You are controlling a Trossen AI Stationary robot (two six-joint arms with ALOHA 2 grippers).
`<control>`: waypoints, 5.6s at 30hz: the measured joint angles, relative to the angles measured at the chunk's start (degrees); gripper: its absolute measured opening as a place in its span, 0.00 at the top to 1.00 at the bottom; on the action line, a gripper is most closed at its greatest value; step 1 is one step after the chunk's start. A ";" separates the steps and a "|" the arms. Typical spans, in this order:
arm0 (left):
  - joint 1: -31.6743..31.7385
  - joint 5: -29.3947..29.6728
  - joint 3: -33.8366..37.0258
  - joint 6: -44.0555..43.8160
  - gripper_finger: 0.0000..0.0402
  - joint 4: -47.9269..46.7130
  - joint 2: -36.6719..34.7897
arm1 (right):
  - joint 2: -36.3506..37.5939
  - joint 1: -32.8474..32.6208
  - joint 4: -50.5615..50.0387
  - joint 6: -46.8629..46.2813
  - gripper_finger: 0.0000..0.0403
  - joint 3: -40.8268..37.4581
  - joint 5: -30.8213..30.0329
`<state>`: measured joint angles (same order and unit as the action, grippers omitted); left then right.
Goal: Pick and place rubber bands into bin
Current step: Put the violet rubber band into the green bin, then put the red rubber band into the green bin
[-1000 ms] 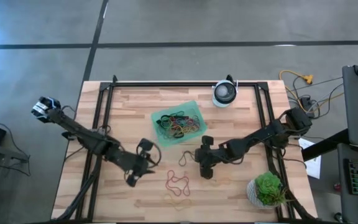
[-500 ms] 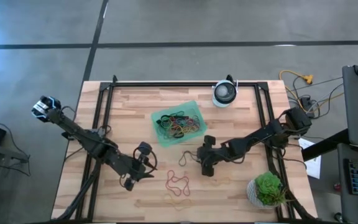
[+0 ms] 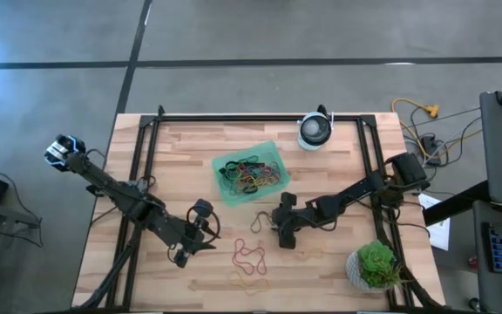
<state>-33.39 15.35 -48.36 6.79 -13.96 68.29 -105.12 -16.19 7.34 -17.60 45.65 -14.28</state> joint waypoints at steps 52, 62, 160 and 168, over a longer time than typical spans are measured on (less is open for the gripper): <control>0.00 -0.09 0.02 0.02 0.69 -0.06 0.02 | -1.09 -5.00 -4.77 20.42 0.98 8.09 -0.34; -0.01 -0.09 0.02 0.03 0.69 -0.11 0.04 | -0.48 -8.88 -9.17 24.64 0.98 12.62 -12.63; 1.82 -2.10 -4.38 6.06 0.69 16.68 25.60 | 11.87 -7.39 -27.84 16.95 0.73 18.81 2.18; 4.65 -1.83 -7.77 4.31 0.69 16.42 32.06 | 11.89 -13.81 -25.49 14.16 0.76 15.82 -0.89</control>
<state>-28.74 13.53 -56.13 11.10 2.46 100.35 -93.23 -30.00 -18.15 -3.44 61.47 -15.16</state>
